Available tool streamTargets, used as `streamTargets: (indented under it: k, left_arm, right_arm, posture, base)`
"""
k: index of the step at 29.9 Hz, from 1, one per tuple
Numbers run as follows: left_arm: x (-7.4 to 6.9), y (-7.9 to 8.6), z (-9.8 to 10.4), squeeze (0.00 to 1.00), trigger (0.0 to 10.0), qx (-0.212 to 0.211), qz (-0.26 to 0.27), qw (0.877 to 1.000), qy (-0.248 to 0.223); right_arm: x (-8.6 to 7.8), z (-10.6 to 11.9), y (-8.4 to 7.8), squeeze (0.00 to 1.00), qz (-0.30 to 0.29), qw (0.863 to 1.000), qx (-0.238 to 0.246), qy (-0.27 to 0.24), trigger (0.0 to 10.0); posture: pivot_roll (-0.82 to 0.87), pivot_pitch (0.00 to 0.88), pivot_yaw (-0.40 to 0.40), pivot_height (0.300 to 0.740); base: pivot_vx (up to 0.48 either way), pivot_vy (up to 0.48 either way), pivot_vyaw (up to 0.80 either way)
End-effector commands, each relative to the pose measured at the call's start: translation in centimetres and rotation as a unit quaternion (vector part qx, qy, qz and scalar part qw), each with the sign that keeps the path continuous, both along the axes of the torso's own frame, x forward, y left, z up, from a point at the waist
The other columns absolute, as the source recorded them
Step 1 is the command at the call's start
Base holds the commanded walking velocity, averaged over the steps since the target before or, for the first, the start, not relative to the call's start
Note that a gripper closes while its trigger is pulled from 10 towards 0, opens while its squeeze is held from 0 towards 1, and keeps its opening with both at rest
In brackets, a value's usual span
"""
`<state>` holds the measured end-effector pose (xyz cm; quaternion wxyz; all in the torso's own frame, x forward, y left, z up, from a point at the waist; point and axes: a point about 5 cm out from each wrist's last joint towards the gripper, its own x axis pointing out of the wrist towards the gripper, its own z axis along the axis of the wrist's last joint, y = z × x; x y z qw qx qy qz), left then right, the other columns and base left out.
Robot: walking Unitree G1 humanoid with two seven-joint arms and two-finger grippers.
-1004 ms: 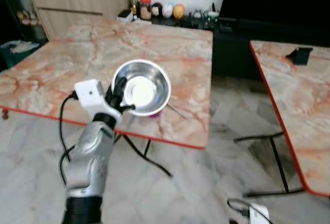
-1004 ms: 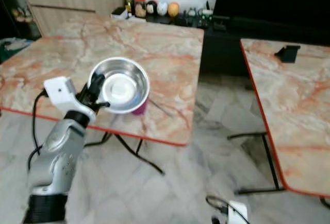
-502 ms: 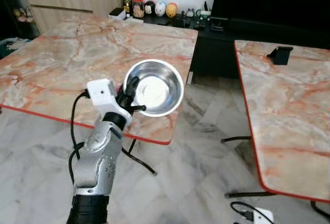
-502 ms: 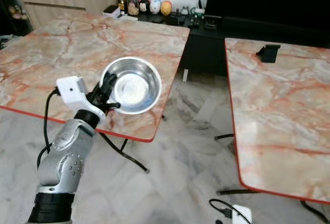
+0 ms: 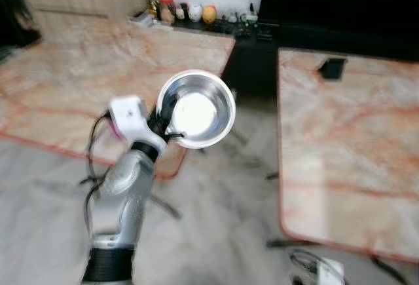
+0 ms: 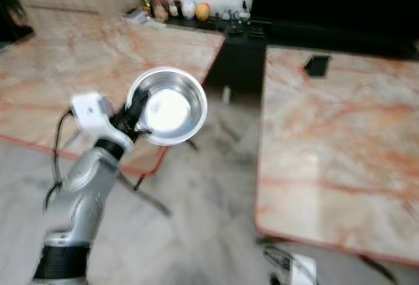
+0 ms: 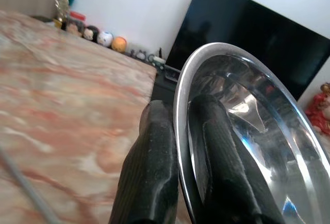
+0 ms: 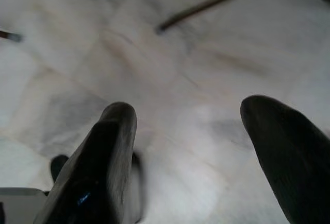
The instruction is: Setting the table
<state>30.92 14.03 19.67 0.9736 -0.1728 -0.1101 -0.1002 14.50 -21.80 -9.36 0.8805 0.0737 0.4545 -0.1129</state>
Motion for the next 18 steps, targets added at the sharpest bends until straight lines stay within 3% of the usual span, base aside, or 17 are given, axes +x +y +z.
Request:
streamTargets:
  k: [1,11,18]
  left_arm:
    - [-0.02,-1.11,0.71,0.00,10.0,-0.006,-0.019,1.000,-0.015]
    - [0.03,-0.97,0.74,0.00,10.0,-0.007,-0.014,1.000,-0.015]
    - [0.07,-0.84,0.75,0.00,10.0,-0.007,-0.009,1.000,-0.015]
  right_arm:
    - [-0.20,0.08,-0.74,0.00,-0.005,1.000,-0.009,0.003,10.0]
    - [-0.16,0.11,-0.83,0.00,-0.003,1.000,-0.010,0.004,10.0]
    - [-0.10,0.14,-0.85,0.00,0.000,1.000,-0.011,0.002,10.0]
  posture:
    - [0.11,0.000,-0.057,0.740]
    - [0.11,0.000,-0.063,0.740]
    - [0.11,0.000,-0.064,0.740]
  base:
    - [0.000,-0.304,-0.66]
    - [0.000,-0.317,-0.58]
    - [0.000,-0.304,0.00]
